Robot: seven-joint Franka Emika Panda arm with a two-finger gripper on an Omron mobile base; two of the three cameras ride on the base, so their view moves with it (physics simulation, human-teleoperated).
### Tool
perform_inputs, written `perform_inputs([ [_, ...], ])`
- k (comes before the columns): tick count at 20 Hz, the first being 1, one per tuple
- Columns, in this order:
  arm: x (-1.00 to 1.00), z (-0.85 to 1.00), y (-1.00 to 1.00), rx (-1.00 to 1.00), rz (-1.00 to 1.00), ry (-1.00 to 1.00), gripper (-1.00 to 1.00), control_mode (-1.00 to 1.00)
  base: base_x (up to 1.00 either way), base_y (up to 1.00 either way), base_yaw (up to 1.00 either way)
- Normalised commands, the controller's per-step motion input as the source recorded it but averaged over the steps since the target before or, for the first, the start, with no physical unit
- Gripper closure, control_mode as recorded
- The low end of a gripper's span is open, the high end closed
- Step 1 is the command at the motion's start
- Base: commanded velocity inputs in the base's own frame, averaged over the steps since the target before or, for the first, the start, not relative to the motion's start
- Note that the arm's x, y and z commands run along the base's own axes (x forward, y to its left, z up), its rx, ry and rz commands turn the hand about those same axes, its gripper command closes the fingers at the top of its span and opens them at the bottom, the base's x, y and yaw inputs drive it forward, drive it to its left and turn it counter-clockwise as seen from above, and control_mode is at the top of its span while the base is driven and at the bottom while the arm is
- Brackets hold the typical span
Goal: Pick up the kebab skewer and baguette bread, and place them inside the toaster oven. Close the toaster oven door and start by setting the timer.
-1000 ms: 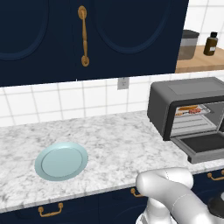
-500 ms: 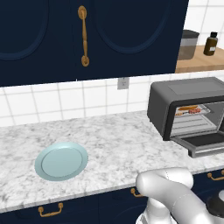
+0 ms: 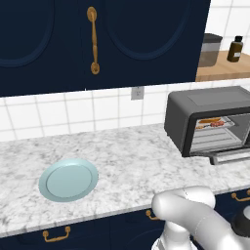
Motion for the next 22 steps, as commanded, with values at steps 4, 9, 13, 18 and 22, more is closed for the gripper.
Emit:
perform_inputs([
  [4,0.71,0.35,0.00,0.00,0.00,0.00,-1.00,-1.00,0.00,0.00,0.00],
  [9,0.66,0.10,0.02,0.00,0.00,0.00,-1.00,-1.00,0.00,0.00,0.00],
  [13,0.53,0.00,0.00,0.00,0.00,0.00,-1.00,-1.00,0.00,0.00,0.00],
  [18,0.46,0.00,0.00,0.00,0.00,0.00,-1.00,-1.00,0.00,0.00,0.00],
  [22,0.36,-0.06,0.00,0.00,0.00,0.00,-1.00,-1.00,0.00,0.00,0.00],
])
